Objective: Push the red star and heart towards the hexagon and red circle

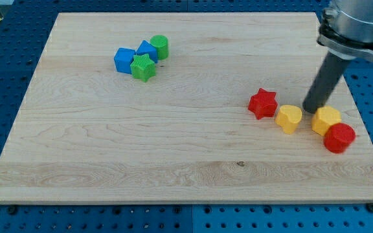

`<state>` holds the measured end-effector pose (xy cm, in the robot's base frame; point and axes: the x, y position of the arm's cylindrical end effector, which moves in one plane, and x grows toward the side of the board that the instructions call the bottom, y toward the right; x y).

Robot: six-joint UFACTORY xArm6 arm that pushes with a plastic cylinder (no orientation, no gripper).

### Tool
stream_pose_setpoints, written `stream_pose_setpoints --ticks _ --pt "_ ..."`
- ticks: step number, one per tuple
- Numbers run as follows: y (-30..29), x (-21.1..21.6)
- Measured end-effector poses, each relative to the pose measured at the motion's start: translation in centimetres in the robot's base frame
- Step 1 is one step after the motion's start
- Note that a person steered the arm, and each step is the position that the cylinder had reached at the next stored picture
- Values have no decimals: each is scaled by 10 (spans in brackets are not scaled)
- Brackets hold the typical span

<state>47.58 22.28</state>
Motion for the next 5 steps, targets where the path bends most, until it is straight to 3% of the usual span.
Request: stream_pose_setpoints --ticks 2,3,4,5 --pt "41 32" --pt "40 -20" --pt "5 -57" --pt "-64 -61"
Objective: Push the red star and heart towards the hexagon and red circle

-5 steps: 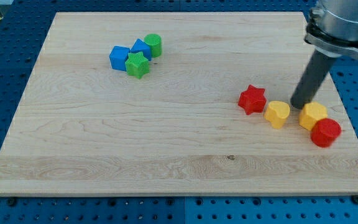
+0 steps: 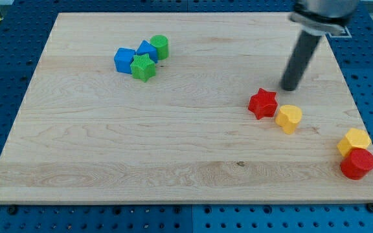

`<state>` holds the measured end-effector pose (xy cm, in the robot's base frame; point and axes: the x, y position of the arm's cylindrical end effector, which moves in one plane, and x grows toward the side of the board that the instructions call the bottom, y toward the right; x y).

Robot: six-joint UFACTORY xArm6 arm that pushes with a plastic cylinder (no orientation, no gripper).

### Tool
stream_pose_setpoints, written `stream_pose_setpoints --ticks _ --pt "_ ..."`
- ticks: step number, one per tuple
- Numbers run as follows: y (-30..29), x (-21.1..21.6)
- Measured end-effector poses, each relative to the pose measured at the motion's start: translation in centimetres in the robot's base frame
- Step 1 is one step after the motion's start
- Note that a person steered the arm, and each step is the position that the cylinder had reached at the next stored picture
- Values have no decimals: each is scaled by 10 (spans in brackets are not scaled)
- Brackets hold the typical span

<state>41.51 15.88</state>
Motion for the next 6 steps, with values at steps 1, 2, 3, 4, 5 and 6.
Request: stream_pose_setpoints --ticks 1,2,3,4,5,6 --pt "-31 0" --pt "-48 -2" --pt "-81 -2" --pt "-70 3" --pt "-39 23" --pt "-8 40"
